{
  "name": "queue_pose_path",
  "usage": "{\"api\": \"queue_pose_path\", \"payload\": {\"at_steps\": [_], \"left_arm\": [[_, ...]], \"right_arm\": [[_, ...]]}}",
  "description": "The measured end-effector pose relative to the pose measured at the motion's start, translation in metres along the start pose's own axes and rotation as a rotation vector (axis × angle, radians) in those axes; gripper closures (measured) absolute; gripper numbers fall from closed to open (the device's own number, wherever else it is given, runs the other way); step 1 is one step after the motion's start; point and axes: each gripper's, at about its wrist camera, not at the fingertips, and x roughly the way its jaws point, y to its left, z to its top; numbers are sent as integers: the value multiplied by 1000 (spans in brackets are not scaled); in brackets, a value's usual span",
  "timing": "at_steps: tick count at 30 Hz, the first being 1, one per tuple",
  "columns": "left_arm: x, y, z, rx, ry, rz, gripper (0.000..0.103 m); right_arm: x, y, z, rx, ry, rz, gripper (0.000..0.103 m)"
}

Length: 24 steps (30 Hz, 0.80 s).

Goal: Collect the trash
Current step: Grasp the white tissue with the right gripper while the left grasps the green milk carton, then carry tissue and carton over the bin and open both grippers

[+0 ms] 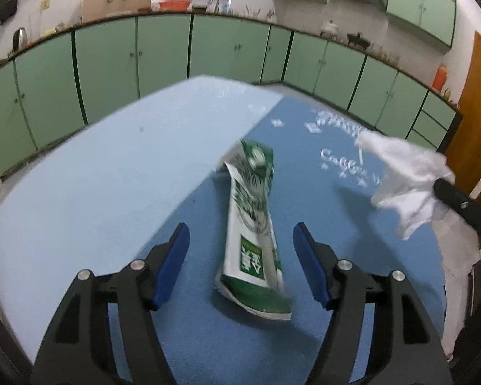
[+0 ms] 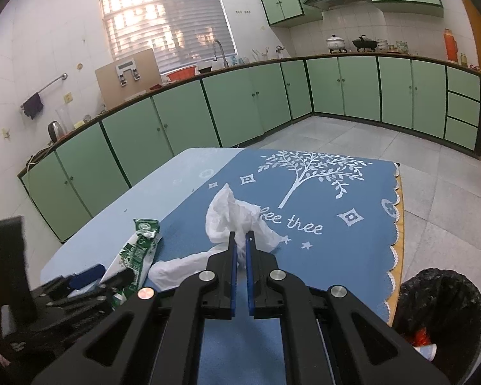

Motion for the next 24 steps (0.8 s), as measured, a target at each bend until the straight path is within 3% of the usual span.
{"api": "queue_pose_path", "payload": {"at_steps": [2, 3, 5, 17, 24], "left_arm": [[10, 1, 0, -17, 46, 3, 42], [14, 2, 1, -24, 63, 4, 55], [12, 2, 0, -30, 53, -1, 62], [-29, -17, -1, -5, -107, -26, 67], [-60, -54, 7, 36, -200, -115, 70]], "right_arm": [[0, -1, 0, 1, -1, 0, 98], [0, 0, 0, 2, 0, 0, 98], [-1, -1, -1, 3, -2, 2, 98], [-19, -6, 5, -5, -42, -12, 98], [-46, -31, 11, 18, -77, -46, 98]]}}
